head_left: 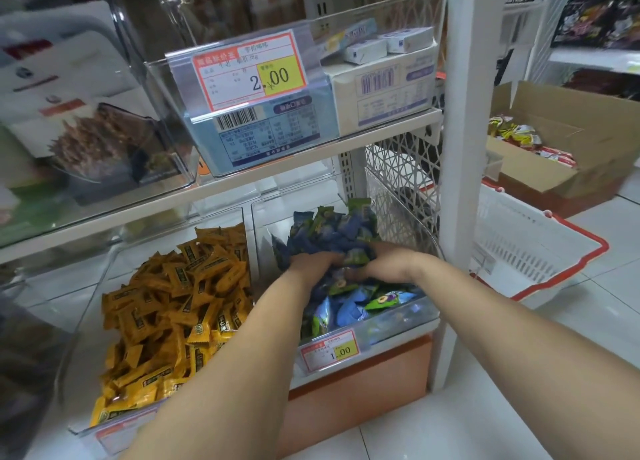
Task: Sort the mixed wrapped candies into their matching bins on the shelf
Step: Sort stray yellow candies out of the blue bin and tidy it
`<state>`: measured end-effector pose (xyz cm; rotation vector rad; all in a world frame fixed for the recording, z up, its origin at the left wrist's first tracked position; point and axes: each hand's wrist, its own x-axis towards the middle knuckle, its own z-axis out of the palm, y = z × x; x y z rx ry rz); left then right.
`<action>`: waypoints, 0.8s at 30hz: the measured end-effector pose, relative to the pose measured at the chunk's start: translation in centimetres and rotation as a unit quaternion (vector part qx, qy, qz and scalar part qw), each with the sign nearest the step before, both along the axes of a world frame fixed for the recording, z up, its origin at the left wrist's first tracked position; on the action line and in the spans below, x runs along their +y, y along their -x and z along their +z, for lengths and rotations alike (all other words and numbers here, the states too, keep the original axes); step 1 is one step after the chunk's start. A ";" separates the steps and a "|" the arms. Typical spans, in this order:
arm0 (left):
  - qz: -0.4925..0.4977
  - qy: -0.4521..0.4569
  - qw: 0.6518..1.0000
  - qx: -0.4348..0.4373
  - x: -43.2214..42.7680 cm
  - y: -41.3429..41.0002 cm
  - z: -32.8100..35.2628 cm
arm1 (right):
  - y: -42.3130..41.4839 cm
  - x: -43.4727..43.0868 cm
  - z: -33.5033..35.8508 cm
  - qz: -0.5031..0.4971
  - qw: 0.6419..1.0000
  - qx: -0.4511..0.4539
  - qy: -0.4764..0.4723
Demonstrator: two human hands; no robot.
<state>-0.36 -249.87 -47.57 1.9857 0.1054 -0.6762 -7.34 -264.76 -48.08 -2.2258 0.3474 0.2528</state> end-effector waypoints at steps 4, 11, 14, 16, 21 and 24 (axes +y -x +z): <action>0.012 0.135 0.989 0.057 0.2 0.3 1.4 | 0.2 -0.2 0.3 -0.064 0.991 -0.050 -0.107; 0.015 0.241 0.969 0.046 0.8 -1.0 2.9 | -1.1 0.2 2.4 -0.077 0.994 -0.057 -0.049; -0.008 0.235 0.971 0.048 0.9 -1.3 3.5 | -1.6 -0.1 3.4 -0.079 0.992 -0.094 0.015; -0.037 0.224 0.973 0.038 1.2 -1.5 4.1 | -1.7 -0.5 3.7 -0.103 0.987 -0.116 0.041; -0.178 -0.004 0.961 -0.210 1.8 -2.0 6.6 | -1.1 0.2 3.3 -0.055 0.962 -0.262 0.055; -0.238 -0.207 0.860 -0.401 4.4 -1.4 7.7 | -0.7 1.4 1.9 0.150 0.950 -0.173 0.210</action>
